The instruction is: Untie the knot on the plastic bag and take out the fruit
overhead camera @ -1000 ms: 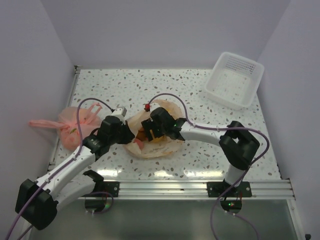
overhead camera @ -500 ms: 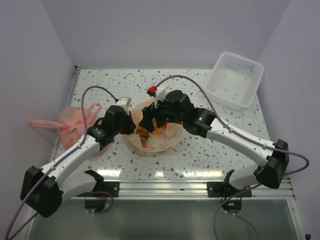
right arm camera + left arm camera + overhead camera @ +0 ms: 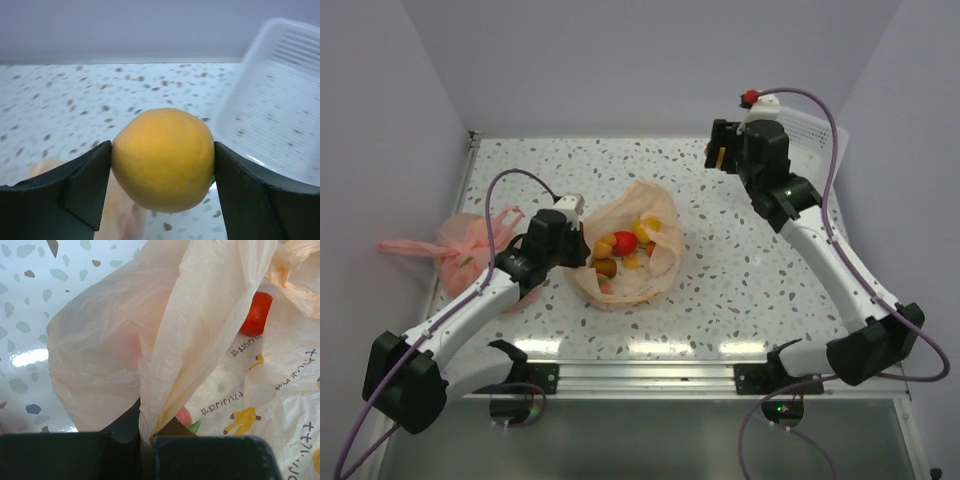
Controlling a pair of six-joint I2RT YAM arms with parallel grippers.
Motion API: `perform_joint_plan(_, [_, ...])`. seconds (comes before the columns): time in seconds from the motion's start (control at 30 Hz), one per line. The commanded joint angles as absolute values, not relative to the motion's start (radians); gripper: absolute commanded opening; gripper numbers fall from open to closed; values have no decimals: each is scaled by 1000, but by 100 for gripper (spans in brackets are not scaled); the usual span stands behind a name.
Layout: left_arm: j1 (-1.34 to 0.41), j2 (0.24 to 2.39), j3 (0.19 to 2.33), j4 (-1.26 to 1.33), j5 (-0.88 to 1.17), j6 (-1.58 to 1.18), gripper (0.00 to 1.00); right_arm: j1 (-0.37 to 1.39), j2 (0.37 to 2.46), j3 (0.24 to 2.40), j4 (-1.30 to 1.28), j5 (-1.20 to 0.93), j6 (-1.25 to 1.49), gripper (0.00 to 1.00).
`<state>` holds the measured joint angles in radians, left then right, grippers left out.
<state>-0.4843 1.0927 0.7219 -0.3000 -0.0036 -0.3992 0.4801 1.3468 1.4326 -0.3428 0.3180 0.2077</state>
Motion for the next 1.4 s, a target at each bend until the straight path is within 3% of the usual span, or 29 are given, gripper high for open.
perform_joint_plan(0.0, [-474,1054,721,-218,15,-359,0,298,1437,1480,-365,488,253,0])
perform_joint_plan(0.17, [-456,1048,718,-216,49,-356,0,103,1632,1570,-350,430,353,0])
perform_joint_plan(0.3, [-423,1046,709,-204,75,-356,0,23,1810,1673,-360,394,402,9])
perform_joint_plan(0.4, [-397,1052,709,-202,104,-354,0,9,1914,1753,-394,391,425,43])
perform_joint_plan(0.43, [-391,1055,709,-198,119,-356,0,8,1936,1772,-405,393,431,72])
perform_joint_plan(0.53, [-377,1052,704,-193,135,-357,0,8,1967,1816,-431,382,436,99])
perform_joint_plan(0.77, [-371,1052,701,-190,147,-357,0,20,1846,1760,-426,295,394,99])
perform_joint_plan(0.97, [-370,1055,698,-190,150,-357,0,132,1655,1683,-452,142,290,99])
perform_joint_plan(1.37, [-370,1045,684,-193,133,-351,0,770,1446,1526,-491,81,175,98])
